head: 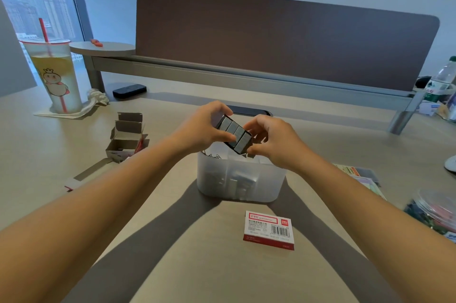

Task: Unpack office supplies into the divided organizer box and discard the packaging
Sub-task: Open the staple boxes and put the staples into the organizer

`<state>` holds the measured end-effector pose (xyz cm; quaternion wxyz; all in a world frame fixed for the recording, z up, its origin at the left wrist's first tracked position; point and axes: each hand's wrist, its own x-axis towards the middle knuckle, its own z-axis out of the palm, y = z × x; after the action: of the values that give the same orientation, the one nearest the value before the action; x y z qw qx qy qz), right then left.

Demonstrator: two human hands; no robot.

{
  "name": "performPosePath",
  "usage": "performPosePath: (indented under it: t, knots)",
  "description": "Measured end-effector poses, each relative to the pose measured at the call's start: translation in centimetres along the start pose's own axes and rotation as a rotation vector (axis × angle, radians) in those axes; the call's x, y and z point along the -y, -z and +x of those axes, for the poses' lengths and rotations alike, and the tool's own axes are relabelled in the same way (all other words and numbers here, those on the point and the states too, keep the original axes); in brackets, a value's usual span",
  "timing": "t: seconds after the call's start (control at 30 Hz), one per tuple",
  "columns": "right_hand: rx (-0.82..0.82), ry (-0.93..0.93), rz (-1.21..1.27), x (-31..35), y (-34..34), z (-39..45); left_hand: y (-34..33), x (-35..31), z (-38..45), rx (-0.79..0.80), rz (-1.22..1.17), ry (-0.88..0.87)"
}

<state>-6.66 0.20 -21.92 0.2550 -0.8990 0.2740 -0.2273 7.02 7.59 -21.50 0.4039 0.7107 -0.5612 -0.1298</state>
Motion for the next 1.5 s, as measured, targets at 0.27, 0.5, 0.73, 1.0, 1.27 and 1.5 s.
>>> performPosePath:
  t: [0.27, 0.5, 0.73, 1.0, 1.27, 1.5]
  knots:
    - [0.031, 0.000, -0.034, -0.6, -0.2, 0.0, -0.3, 0.0, 0.4, 0.066, 0.099, -0.035]
    - [-0.022, -0.007, 0.031, -1.0, 0.1, 0.3, -0.6, -0.4, 0.5, 0.076, 0.119, -0.094]
    - [-0.044, -0.024, 0.069, -1.0, 0.1, 0.2, -0.7, -0.5, 0.5, 0.087, 0.083, -0.114]
    - [-0.087, -0.038, 0.083, -1.0, -0.1, 0.5, -0.6, -0.1, 0.5, 0.028, 0.020, -0.137]
    - [-0.140, -0.045, 0.114, -0.9, -0.3, 0.7, -0.1, -0.1, 0.5, 0.004, -0.055, -0.167]
    - [-0.207, -0.004, 0.142, -0.9, -0.2, 0.5, 0.0, 0.0, 0.6, -0.003, -0.071, -0.181]
